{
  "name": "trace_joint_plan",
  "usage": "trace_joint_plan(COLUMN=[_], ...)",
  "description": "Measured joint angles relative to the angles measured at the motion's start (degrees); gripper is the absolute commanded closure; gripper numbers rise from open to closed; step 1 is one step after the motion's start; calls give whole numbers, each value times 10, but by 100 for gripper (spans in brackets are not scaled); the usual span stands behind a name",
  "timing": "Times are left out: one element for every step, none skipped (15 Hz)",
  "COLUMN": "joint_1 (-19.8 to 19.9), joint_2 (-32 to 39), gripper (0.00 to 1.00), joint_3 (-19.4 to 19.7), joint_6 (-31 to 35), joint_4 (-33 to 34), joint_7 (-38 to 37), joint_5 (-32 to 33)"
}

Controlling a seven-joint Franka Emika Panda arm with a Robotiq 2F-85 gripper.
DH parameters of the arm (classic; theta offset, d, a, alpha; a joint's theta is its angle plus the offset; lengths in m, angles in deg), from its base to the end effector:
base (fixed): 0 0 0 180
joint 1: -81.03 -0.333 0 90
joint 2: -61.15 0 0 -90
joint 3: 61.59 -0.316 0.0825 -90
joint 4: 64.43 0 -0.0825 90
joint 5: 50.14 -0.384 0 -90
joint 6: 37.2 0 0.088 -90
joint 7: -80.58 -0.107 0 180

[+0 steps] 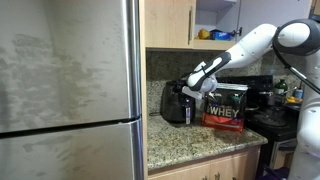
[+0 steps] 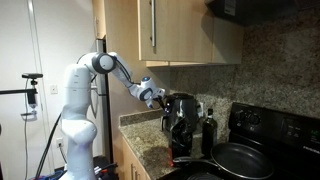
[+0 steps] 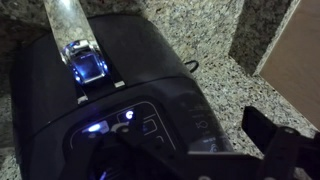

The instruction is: Turn off the air fryer

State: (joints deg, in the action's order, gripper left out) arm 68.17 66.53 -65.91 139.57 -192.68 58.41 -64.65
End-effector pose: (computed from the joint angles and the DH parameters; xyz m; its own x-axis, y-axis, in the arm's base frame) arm 0.5625 0.1516 0.4148 0.7410 -0.4000 0.5394 -0.1722 -0.8896 -0.4230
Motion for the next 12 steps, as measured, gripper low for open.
trace_joint_plan(joint_1=[0, 0, 0, 0, 0, 0, 0, 0, 0, 0, 0, 0], joint_2=[0, 0, 0, 0, 0, 0, 0, 1, 2, 3, 4, 4], gripper=[0, 0, 0, 0, 0, 0, 0, 0, 0, 0, 0, 0], joint_3=[0, 0, 1, 1, 1, 2, 5, 9, 13, 16, 17, 17], joint_6=[0, 0, 0, 0, -2, -7, -17, -26, -35, -41, -41, -41], joint_4=[0, 0, 0, 0, 0, 0, 0, 0, 0, 0, 0, 0], joint_7=[-2, -5, -8, -12, -15, -18, -21, -25, -28, -32, -33, -33], joint_5=[0, 0, 0, 0, 0, 0, 2, 3, 4, 6, 6, 6])
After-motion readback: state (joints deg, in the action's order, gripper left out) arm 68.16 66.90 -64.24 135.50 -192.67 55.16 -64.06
